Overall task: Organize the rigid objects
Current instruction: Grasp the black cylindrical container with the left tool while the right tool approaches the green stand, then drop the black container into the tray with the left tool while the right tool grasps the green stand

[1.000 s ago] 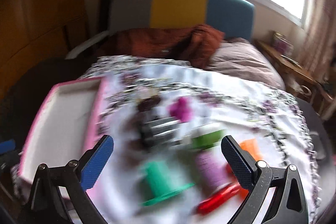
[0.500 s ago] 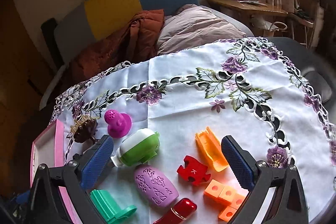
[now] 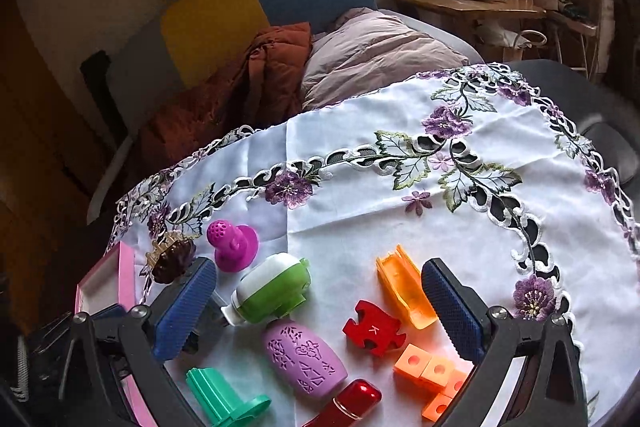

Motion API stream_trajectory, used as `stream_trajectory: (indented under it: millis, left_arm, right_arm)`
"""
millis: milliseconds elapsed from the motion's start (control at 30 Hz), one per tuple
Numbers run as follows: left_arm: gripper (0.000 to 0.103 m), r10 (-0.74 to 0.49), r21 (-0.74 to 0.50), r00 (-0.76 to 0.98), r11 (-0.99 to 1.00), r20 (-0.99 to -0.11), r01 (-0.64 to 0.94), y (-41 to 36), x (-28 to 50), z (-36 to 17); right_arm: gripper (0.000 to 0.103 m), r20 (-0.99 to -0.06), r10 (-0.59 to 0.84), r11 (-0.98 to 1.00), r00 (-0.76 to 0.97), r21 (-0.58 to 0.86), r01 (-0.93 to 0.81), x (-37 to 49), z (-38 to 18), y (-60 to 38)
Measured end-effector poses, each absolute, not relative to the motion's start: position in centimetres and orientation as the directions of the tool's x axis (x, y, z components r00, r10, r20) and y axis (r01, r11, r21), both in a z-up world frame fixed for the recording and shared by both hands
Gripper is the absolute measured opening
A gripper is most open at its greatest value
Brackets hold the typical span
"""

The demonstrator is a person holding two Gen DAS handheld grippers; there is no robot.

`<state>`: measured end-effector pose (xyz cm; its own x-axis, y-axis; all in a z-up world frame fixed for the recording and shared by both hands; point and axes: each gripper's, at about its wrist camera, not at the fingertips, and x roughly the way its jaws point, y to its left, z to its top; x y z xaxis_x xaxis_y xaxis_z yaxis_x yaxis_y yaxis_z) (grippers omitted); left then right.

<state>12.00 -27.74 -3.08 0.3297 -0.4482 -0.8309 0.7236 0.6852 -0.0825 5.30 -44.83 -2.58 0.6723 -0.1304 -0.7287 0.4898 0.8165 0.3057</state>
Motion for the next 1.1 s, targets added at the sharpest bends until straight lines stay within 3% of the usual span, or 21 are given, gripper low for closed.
stream_trajectory:
  millis: [367, 433, 467, 567, 667, 900, 1000, 1067, 1100]
  left_arm:
    - [0.067, -0.352, -0.017, 0.258, 0.618, -0.900, 0.786, -31.5, 14.3, -5.8]
    - [0.062, -0.334, -0.012, 0.246, 0.613, -0.910, 0.790, -32.2, 14.6, -6.5]
    - [0.054, -0.327, -0.017, 0.234, 0.613, -0.916, 0.790, -32.3, 14.6, -6.9]
    - [0.052, -0.346, -0.033, 0.242, 0.628, -0.907, 0.777, -32.2, 14.4, -7.2]
    - [0.043, -0.386, -0.039, 0.276, 0.638, -0.881, 0.769, -31.3, 13.6, -6.5]
    - [0.043, -0.443, -0.071, 0.330, 0.678, -0.833, 0.732, -27.3, 11.8, -4.5]
    - [0.043, -0.457, -0.092, 0.352, 0.706, -0.817, 0.702, -25.4, 11.1, -3.5]
    - [0.043, -0.471, -0.106, 0.372, 0.721, -0.800, 0.685, -24.1, 10.6, -2.6]
    - [0.043, -0.478, -0.111, 0.387, 0.729, -0.789, 0.675, -23.2, 10.2, -2.0]
  right_arm:
    - [0.103, -0.723, -0.122, 0.813, 0.680, 0.320, 0.486, 5.3, -2.5, -45.1]
    - [0.103, -0.723, -0.121, 0.815, 0.680, 0.319, 0.484, 5.3, -2.5, -45.1]
    - [0.103, -0.722, -0.123, 0.816, 0.680, 0.316, 0.483, 5.3, -2.4, -45.0]
    - [0.103, -0.724, -0.130, 0.823, 0.677, 0.302, 0.481, 5.4, -2.4, -44.9]
    - [0.103, -0.722, -0.121, 0.833, 0.681, 0.300, 0.465, 5.5, -2.4, -44.6]
    - [0.103, -0.728, -0.002, 0.869, 0.686, 0.338, 0.362, 6.4, -2.8, -42.9]
    - [0.096, -0.732, 0.071, 0.883, 0.678, 0.362, 0.298, 6.9, -3.2, -41.9]
    - [0.079, -0.730, 0.127, 0.892, 0.672, 0.380, 0.244, 7.2, -3.3, -40.9]
    - [0.076, -0.728, 0.163, 0.898, 0.665, 0.388, 0.205, 7.4, -3.3, -40.2]
